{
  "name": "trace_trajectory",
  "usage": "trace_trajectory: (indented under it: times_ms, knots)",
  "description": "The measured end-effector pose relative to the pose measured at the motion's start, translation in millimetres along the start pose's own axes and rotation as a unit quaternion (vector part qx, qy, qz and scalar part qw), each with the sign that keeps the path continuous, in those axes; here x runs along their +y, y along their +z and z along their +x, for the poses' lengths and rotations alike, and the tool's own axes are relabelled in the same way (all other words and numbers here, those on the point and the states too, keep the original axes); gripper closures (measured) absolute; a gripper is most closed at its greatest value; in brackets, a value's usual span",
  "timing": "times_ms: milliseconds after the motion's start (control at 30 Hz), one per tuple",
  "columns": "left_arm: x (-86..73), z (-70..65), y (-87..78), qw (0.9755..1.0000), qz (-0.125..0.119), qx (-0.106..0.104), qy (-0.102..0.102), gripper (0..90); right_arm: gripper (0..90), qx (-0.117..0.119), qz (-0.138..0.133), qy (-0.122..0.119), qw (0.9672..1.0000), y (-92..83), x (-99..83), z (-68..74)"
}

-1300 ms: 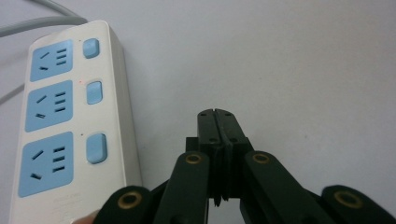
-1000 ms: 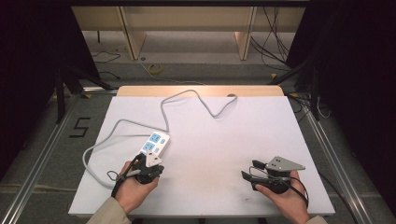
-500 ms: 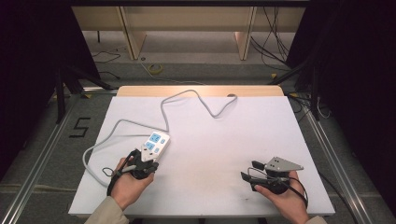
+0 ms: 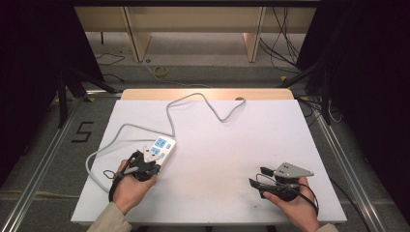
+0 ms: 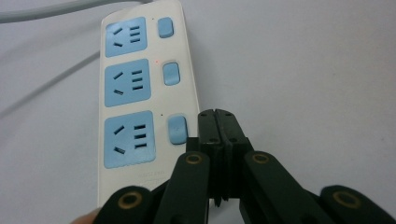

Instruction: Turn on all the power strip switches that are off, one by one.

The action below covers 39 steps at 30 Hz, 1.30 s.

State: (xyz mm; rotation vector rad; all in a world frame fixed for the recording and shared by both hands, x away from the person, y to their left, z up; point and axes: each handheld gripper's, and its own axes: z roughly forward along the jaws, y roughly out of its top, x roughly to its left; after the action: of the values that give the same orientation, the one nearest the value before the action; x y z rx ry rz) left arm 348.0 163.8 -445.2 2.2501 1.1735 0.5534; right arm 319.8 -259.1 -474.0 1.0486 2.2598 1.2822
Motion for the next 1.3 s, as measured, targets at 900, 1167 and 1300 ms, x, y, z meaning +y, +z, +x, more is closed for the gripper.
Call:
trace_trajectory:
  times_ms: [900,1167,1300]
  knots:
    - [7.9,19.8,5.7,0.9996,0.02,0.017,-0.013,90.0,37.1,0.0,0.002,-0.001,1.0,1.2,-0.1,0.7]
    - [10.7,22.7,8.0,0.9994,0.023,0.019,-0.015,90.0,37.2,0.001,0.003,-0.001,1.0,1.0,-0.2,0.5]
    - [12.2,23.2,9.8,0.9994,0.027,0.018,-0.013,90.0,37.3,0.001,0.003,0.0,1.0,1.0,0.0,0.9]
